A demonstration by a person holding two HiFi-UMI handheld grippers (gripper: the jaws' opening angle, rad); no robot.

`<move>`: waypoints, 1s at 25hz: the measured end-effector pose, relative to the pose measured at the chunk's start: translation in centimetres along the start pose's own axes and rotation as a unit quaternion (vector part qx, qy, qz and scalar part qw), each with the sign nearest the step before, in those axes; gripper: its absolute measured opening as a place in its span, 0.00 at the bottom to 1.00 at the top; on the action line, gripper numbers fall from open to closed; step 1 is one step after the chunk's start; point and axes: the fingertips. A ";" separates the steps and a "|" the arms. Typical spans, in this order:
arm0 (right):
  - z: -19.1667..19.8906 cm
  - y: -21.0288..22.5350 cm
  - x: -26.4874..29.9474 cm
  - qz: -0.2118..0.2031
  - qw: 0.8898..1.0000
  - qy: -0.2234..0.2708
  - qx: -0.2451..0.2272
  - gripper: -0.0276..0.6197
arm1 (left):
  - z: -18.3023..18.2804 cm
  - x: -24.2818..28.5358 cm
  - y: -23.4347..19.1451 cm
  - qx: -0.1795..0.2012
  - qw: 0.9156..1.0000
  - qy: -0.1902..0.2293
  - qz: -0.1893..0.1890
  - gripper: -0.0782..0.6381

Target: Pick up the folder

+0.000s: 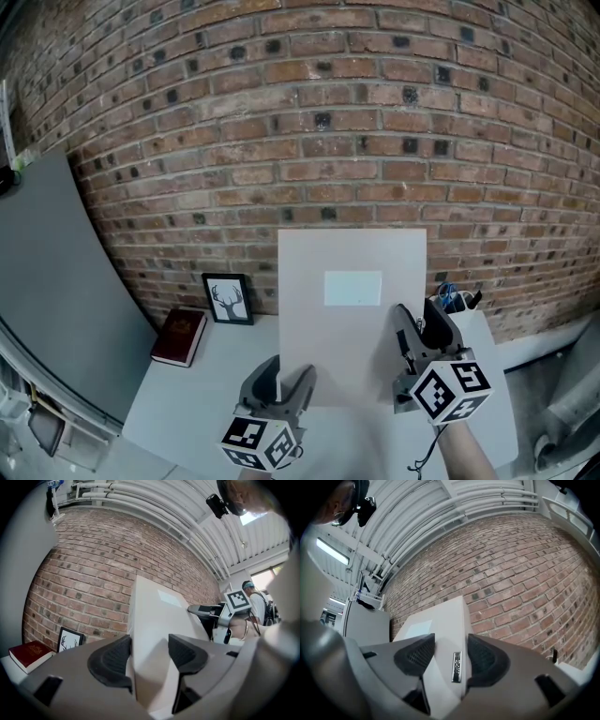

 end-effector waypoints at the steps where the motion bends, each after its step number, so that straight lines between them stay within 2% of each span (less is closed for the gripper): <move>1: 0.0 0.0 0.0 0.000 1.000 0.001 0.000 0.38 | 0.0 0.0 0.0 0.000 1.000 0.000 0.000 0.46; 25: -0.3 0.4 -0.1 0.001 1.000 0.004 -0.002 0.37 | -0.2 0.4 0.3 0.009 1.000 0.002 0.003 0.46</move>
Point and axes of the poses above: the fingertips, and each gripper's own axes: x forward along the fingers, y to its right, z out of its underside
